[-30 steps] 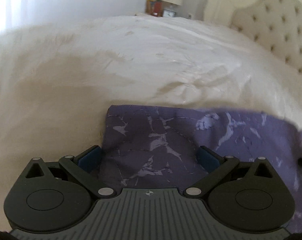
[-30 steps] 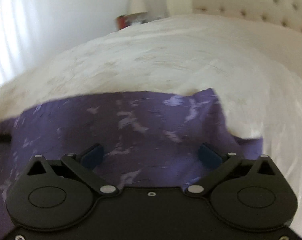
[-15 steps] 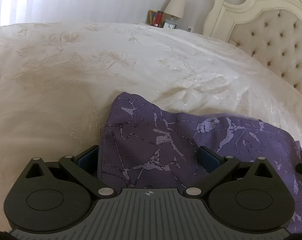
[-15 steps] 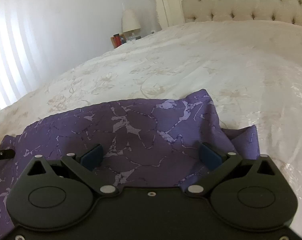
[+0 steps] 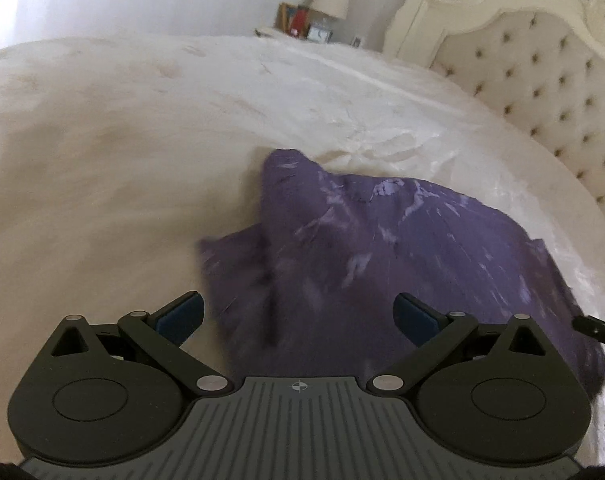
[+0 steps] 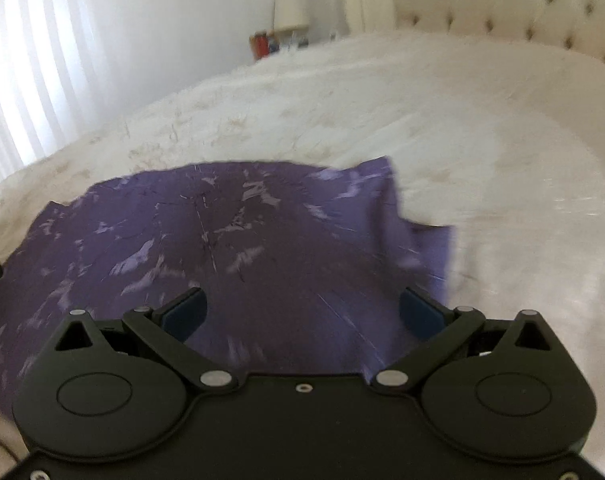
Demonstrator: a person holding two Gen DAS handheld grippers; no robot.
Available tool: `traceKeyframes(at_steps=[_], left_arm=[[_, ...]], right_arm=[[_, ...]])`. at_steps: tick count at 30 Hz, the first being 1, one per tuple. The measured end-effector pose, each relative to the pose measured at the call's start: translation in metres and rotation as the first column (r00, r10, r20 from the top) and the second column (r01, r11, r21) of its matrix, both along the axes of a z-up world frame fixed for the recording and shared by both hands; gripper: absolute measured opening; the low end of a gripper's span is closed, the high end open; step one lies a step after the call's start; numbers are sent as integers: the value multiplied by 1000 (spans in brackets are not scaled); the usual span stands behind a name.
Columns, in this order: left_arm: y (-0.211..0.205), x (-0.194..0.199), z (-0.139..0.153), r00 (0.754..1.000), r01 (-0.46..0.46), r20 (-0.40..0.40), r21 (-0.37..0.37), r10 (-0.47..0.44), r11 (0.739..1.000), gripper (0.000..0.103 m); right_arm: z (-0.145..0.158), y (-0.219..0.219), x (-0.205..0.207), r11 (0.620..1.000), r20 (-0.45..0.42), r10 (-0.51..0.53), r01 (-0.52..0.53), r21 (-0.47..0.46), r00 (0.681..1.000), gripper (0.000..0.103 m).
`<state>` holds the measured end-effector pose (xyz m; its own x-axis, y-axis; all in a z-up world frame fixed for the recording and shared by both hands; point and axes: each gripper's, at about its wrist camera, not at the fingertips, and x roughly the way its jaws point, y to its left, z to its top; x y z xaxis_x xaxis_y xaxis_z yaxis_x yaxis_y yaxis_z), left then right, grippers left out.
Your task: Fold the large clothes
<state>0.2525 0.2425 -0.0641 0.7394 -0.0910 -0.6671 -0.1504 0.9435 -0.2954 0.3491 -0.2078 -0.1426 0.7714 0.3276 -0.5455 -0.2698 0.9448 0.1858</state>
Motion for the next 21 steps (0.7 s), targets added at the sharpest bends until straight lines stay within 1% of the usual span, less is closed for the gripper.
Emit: traceKeyframes(at_steps=[2, 4, 6, 8, 10, 12, 13, 16, 18, 21], left_arm=[[6, -24, 1, 1000, -5, -7, -31, 5, 1000, 103], [8, -46, -3, 1000, -5, -24, -56, 4, 998, 103], [5, -62, -6, 1000, 1, -27, -85, -3, 996, 103], [0, -74, -9, 1000, 6, -21, -133, -9, 991, 103], [-5, -81, -14, 1000, 13, -21, -188, -17, 982, 103], [-10, -80, -21, 999, 18, -32, -246, -26, 969, 103], [-12, -77, -25, 999, 16, -38, -272, -27, 962, 103], [-18, -61, -33, 999, 11, -32, -292, -21, 956, 103], [-21, -48, -37, 1000, 5, -18, -308, -11, 951, 103], [-26, -32, -42, 1000, -28, -14, -325, 25, 945, 103]], right_arm=[[1, -18, -26, 999, 11, -8, 8, 40, 1000, 102], [-2, -34, -46, 995, -9, -40, 40, 91, 999, 102], [-11, -50, -65, 982, -61, -70, 79, 173, 996, 102], [-21, -61, -79, 962, -111, -90, 115, 246, 990, 102], [-32, -67, -90, 939, -158, -78, 126, 319, 984, 102], [-42, -68, -95, 920, -182, -52, 118, 373, 982, 102], [-45, -68, -96, 912, -180, -40, 110, 396, 983, 103], [-48, -67, -91, 884, -167, -28, 103, 455, 986, 103], [-51, -68, -81, 857, -173, -26, 111, 503, 985, 103], [-56, -64, -62, 824, -173, -27, 120, 554, 985, 103]])
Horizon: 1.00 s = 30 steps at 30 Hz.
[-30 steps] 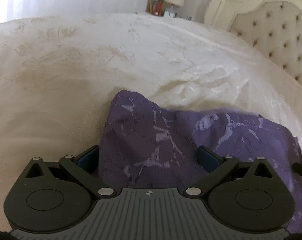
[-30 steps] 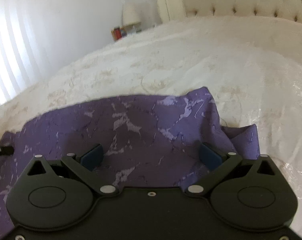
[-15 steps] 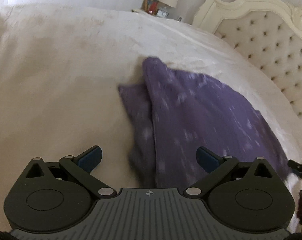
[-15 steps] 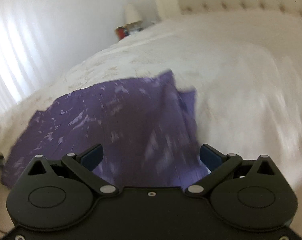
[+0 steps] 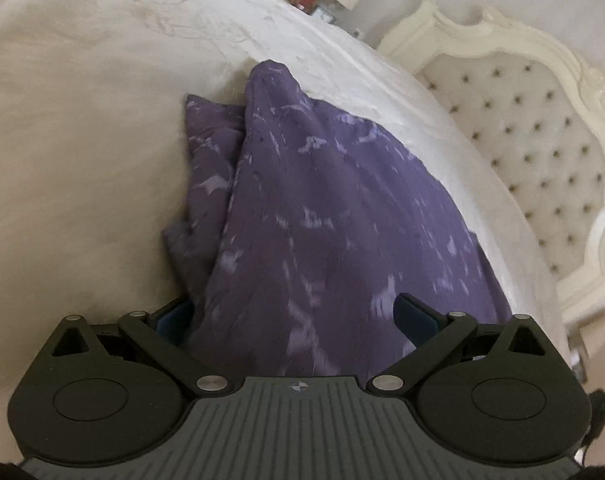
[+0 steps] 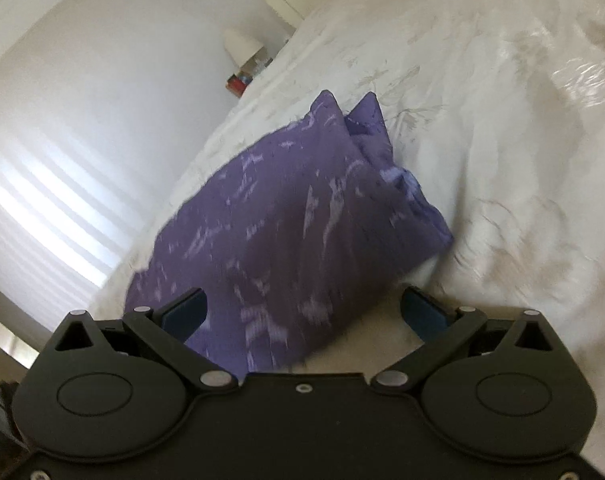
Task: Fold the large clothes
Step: 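Grasp the folded jacket edge with both grippers and lift it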
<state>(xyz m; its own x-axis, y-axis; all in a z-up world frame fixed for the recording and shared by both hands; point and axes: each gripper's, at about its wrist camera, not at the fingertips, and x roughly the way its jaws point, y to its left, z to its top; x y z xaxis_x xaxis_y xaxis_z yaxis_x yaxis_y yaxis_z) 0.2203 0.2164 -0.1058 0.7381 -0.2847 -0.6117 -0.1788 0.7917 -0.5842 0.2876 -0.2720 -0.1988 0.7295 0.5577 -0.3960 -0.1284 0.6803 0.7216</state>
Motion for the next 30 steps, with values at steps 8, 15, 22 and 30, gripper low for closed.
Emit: traceKeyframes(at_steps=[8, 15, 22, 30], left_arm=[[-3, 28, -1, 993, -111, -35, -33, 109, 993, 102], [-2, 16, 5, 994, -105, 33, -45, 106, 993, 25], [3, -25, 34, 999, -23, 23, -43, 24, 999, 23], [9, -99, 30, 996, 68, -58, -13, -69, 998, 27]], right_arm=[[-8, 5, 39, 997, -2, -29, 29, 70, 1000, 97], [5, 16, 30, 999, -25, -30, 30, -27, 999, 38], [35, 12, -31, 997, -45, -3, 0, -73, 999, 34], [27, -3, -136, 999, -231, 28, -35, -23, 973, 41]])
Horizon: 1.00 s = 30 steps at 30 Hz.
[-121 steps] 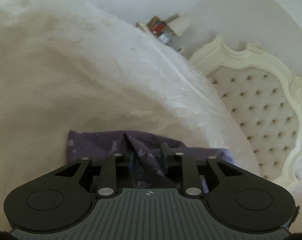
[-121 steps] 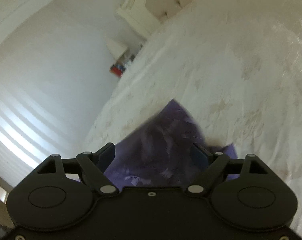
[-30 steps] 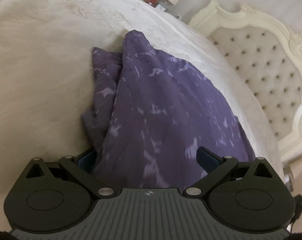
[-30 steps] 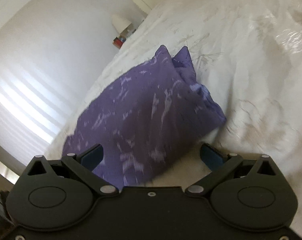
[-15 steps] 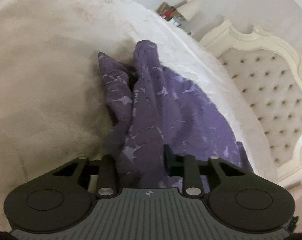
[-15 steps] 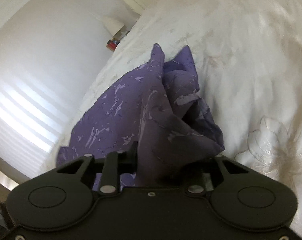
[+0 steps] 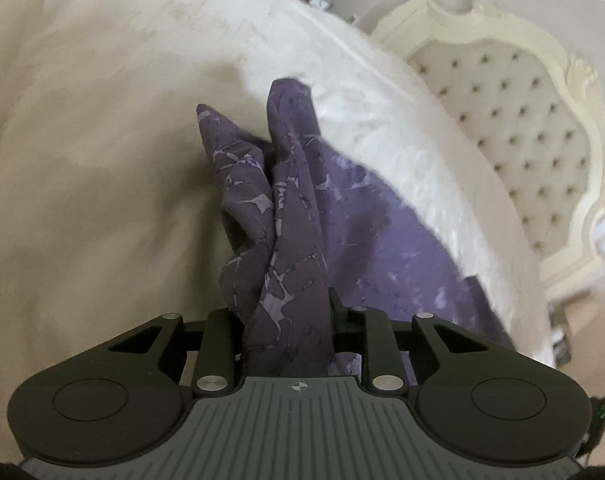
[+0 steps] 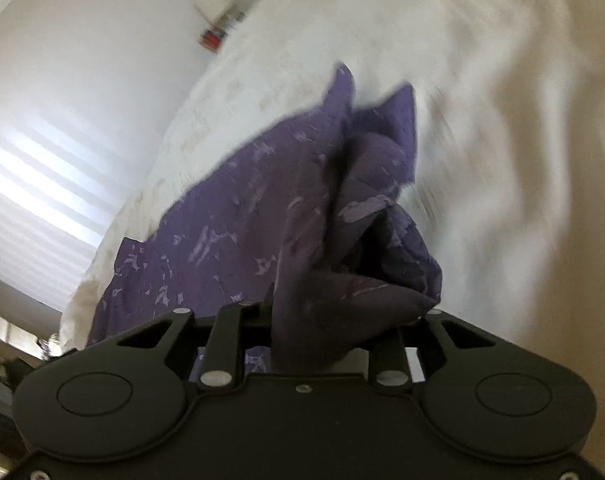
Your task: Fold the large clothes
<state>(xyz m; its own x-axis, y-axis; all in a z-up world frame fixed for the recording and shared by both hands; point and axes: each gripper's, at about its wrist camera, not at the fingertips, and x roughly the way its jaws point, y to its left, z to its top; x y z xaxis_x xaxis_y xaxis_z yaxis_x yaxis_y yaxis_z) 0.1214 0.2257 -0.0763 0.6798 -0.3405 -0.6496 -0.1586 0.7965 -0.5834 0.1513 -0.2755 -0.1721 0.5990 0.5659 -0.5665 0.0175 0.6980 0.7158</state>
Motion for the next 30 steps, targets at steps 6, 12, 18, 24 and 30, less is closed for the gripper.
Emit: traceKeyframes(at_steps=[6, 12, 18, 24, 30], left_arm=[[-1, -19, -3, 998, -60, -9, 162, 62, 985, 47], [-19, -49, 49, 971, -220, 177, 421, 158, 880, 45], [-69, -30, 81, 960, -155, 280, 489, 14, 858, 60], [-124, 29, 62, 967, 6, 219, 488, -129, 873, 61], [-145, 65, 32, 978, 67, 136, 512, -158, 856, 64]], right_arm=[[-9, -21, -42, 982, -23, -172, 169, -83, 985, 61], [37, -21, -66, 925, 205, -242, 290, -244, 948, 64], [66, 26, -46, 924, 376, -16, 158, -349, 927, 75], [53, 83, -13, 904, 381, 166, 14, -427, 910, 75], [28, 111, -13, 817, 304, 260, -41, -576, 917, 75]])
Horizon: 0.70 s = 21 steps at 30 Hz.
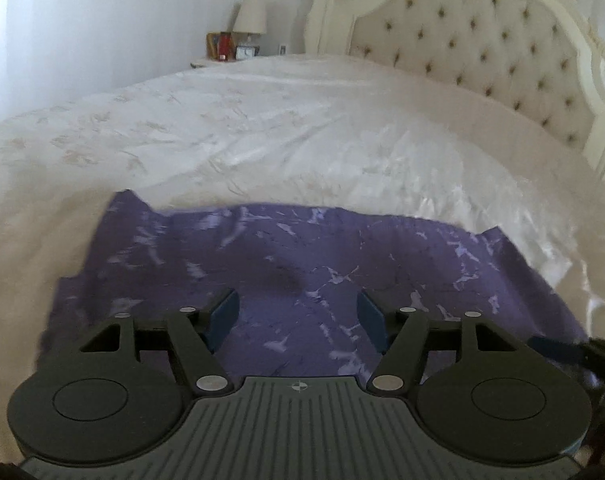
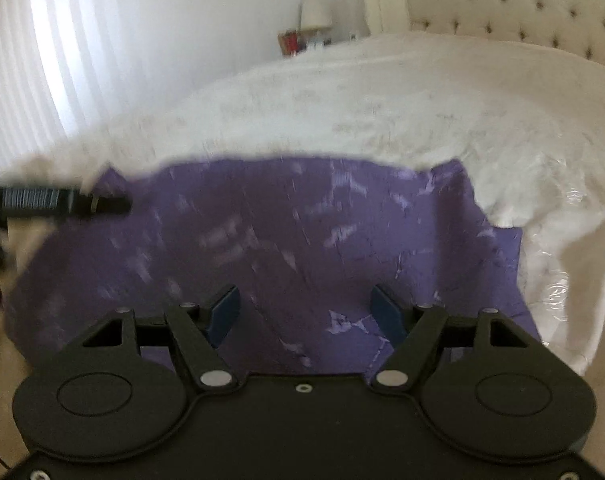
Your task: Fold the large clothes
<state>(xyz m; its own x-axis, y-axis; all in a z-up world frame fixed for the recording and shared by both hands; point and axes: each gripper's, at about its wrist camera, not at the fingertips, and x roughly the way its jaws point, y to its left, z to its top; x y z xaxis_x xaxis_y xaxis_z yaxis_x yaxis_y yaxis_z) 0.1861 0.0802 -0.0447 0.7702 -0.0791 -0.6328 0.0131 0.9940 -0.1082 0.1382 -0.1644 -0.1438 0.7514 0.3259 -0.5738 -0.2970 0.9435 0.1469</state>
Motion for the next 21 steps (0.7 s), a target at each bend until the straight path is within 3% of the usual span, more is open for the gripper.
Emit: traceKeyframes(at_steps=[5, 8, 12, 14, 17, 21], left_arm=[[-14, 18, -35, 996, -3, -89, 72, 9, 997, 68], [-23, 14, -52, 998, 22, -63, 160, -12, 987, 74], [-20, 7, -59, 999, 25, -42, 160, -18, 987, 75], [-16, 6, -59, 999, 29, -48, 138, -23, 990, 75], [-11, 7, -59, 998, 33, -54, 118, -27, 992, 75], [-13, 7, -60, 998, 34, -51, 113, -29, 993, 75]], right_arm=[[-17, 22, -10, 987, 47, 38, -31, -160, 998, 77], [-24, 26, -14, 983, 64, 45, -33, -183, 997, 78], [-29, 26, -17, 982, 94, 64, -46, -181, 993, 85], [-26, 22, -17, 986, 81, 96, -84, -144, 992, 95], [-9, 4, -14, 995, 50, 98, -97, -37, 994, 94], [26, -46, -23, 988, 104, -44, 28, 155, 994, 96]])
